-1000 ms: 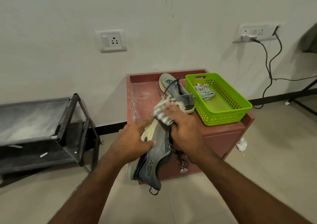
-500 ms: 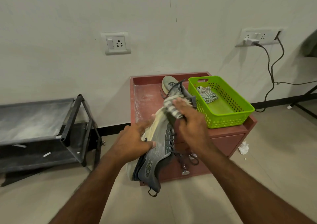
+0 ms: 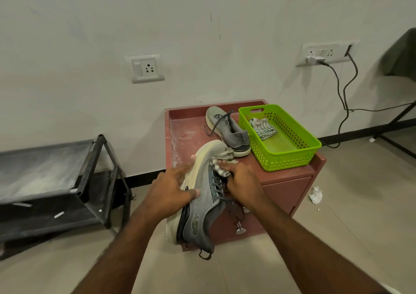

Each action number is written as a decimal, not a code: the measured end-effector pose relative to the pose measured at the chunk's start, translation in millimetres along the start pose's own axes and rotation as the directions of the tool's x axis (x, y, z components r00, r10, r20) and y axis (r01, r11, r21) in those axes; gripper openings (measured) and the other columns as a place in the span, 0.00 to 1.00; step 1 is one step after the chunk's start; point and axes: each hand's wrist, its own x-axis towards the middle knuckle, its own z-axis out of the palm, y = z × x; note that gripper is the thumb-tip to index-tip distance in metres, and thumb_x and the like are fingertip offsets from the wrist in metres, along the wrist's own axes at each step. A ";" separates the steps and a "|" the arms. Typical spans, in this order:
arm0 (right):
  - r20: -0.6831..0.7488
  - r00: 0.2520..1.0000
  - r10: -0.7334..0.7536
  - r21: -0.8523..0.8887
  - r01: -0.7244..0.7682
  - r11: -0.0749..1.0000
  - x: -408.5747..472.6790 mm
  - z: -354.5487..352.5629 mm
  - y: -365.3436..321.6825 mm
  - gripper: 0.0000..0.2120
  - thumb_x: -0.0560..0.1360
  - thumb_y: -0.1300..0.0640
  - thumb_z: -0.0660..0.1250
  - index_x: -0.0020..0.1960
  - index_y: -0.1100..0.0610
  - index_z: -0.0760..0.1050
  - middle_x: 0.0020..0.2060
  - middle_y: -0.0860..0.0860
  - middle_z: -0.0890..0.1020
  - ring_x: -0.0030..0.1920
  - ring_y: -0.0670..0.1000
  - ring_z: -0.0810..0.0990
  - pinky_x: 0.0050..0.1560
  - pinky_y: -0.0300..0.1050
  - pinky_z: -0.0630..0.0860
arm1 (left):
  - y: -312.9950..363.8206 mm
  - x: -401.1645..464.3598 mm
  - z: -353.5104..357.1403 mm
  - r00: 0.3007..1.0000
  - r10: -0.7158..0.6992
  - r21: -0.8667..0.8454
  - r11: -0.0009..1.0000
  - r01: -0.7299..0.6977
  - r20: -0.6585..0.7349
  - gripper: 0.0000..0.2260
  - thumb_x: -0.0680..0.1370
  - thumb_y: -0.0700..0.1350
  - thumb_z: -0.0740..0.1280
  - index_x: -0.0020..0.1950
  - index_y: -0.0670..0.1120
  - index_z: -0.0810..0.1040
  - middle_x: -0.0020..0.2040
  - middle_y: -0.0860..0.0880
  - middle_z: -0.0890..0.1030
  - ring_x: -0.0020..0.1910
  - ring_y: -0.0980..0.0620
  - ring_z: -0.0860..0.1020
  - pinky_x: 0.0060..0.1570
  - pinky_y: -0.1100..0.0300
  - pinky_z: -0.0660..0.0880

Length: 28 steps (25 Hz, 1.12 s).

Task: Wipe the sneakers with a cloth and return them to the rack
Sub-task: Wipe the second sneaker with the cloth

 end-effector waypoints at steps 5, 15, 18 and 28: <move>-0.324 0.938 0.124 -0.027 -0.140 0.990 9.4 -36.3 -1.2 0.21 0.73 0.65 0.65 0.63 0.50 0.81 0.56 0.52 0.84 0.57 0.54 0.82 0.56 0.42 0.75 | -8.0 2.4 -8.7 0.999 -0.036 -0.111 0.993 0.038 0.024 0.42 0.65 0.56 0.76 0.76 0.67 0.61 0.62 0.48 0.83 0.59 0.51 0.82 0.63 0.46 0.77; -0.010 0.999 0.042 -0.025 -0.042 0.999 10.2 8.6 2.7 0.20 0.77 0.61 0.64 0.65 0.46 0.78 0.60 0.52 0.83 0.60 0.54 0.80 0.58 0.39 0.73 | -8.1 5.9 -3.9 0.999 -0.017 -0.079 0.997 0.020 0.031 0.43 0.64 0.58 0.73 0.78 0.64 0.60 0.64 0.55 0.82 0.58 0.54 0.82 0.64 0.48 0.76; -0.036 0.989 0.145 -0.084 -0.148 0.985 15.1 -21.3 9.9 0.20 0.73 0.61 0.66 0.60 0.45 0.82 0.55 0.49 0.85 0.58 0.53 0.81 0.52 0.39 0.75 | -10.7 5.1 -6.1 0.999 -0.020 -0.083 0.996 0.022 0.026 0.42 0.66 0.56 0.74 0.77 0.64 0.61 0.62 0.53 0.83 0.57 0.54 0.82 0.64 0.49 0.76; -0.101 0.985 -0.138 0.077 0.146 0.986 -7.6 16.8 -13.9 0.28 0.68 0.73 0.61 0.65 0.56 0.79 0.64 0.52 0.79 0.67 0.50 0.76 0.70 0.33 0.64 | -17.1 7.9 -2.6 1.000 0.023 -0.030 0.999 -0.023 0.006 0.41 0.67 0.58 0.73 0.76 0.69 0.57 0.62 0.54 0.82 0.57 0.53 0.81 0.61 0.49 0.78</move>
